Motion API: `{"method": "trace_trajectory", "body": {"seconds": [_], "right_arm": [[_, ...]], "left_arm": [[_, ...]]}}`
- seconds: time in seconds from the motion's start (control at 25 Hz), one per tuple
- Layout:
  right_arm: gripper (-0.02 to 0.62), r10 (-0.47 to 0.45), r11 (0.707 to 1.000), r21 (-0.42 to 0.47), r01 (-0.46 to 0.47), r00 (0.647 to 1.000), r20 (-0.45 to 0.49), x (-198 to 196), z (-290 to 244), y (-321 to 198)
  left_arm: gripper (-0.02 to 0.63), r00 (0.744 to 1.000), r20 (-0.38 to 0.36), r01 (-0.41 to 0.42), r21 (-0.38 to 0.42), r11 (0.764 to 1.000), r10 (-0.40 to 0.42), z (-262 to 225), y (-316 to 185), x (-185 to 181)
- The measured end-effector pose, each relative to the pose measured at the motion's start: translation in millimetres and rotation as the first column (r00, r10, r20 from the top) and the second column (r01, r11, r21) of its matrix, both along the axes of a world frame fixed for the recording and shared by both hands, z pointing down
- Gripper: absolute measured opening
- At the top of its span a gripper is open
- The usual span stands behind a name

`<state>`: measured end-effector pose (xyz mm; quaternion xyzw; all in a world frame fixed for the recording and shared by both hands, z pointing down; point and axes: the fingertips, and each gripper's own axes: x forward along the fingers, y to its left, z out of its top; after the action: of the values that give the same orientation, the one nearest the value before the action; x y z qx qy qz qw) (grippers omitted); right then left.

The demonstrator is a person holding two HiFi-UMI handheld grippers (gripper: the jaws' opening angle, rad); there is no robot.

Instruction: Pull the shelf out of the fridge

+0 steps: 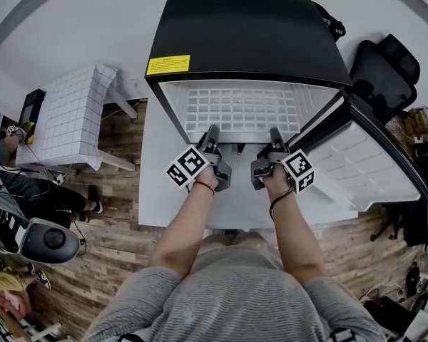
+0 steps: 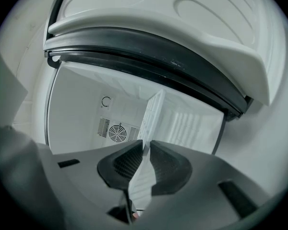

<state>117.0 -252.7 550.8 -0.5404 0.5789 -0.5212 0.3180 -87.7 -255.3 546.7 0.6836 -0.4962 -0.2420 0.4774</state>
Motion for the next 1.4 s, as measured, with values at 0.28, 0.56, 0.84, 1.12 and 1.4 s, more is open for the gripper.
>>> {"method": "trace_trajectory", "body": {"seconds": [0.28,0.56,0.84,1.12,1.4], "right_arm": [[0.057,0.001,1.0,0.002,-0.001,1.0,0.01,0,0,5],[0.057,-0.002,1.0,0.0,0.002,1.0,0.012,2,0,8],[0.057,-0.006,1.0,0.001,0.006,1.0,0.011,2,0,7],[0.055,-0.008,1.0,-0.003,0.008,1.0,0.021,2,0,8],[0.054,-0.008,1.0,-0.003,0.008,1.0,0.024,1,2,18]], "left_arm": [[0.087,1.0,-0.002,0.002,0.002,1.0,-0.002,0,5,0],[0.087,1.0,-0.003,0.003,-0.001,1.0,-0.003,0,7,1],[0.086,1.0,-0.004,0.001,0.002,1.0,-0.001,0,7,1],[0.084,1.0,-0.014,0.004,-0.005,1.0,-0.004,0,8,2],[0.084,1.0,-0.02,0.0,-0.006,1.0,0.0,2,18,2]]}}
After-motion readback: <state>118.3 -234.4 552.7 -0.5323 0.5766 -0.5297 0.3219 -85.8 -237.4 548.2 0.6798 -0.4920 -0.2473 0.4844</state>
